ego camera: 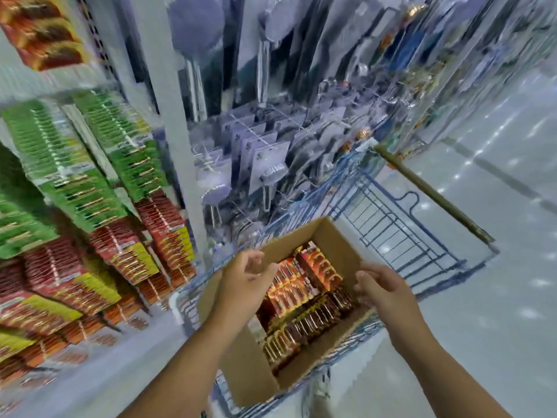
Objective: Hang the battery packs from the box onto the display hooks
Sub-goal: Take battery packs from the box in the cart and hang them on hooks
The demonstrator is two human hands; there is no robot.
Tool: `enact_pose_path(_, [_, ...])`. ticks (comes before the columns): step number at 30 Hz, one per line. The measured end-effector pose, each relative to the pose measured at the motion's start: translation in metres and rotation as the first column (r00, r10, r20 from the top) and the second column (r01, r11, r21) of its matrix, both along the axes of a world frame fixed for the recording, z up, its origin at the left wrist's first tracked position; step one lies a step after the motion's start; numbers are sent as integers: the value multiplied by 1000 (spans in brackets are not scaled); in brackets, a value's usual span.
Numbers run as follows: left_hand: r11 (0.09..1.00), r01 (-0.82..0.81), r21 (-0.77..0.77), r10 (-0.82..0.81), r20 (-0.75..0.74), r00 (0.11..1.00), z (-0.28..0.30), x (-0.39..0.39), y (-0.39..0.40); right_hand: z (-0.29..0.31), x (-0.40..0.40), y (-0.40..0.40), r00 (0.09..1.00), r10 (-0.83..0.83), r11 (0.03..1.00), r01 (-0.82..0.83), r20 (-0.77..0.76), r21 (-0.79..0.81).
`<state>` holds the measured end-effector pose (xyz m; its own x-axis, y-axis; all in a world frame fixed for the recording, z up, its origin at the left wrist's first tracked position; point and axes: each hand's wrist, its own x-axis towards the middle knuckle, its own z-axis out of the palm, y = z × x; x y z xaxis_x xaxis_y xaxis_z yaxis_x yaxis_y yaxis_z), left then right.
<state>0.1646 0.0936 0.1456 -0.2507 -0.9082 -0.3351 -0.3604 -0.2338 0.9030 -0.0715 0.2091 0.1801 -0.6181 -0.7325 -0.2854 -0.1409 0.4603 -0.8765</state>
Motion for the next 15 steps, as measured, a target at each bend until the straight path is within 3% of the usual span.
enact_pose_path(8, [980,-194,-42,198,267,943,-44,-82,8,-65,-105,-67,972,224,956,-232,63,181])
enact_pose_path(15, [987,-145,71,102,419,902,-102,-126,12,-126,-130,-111,949,312,873,-303,41,382])
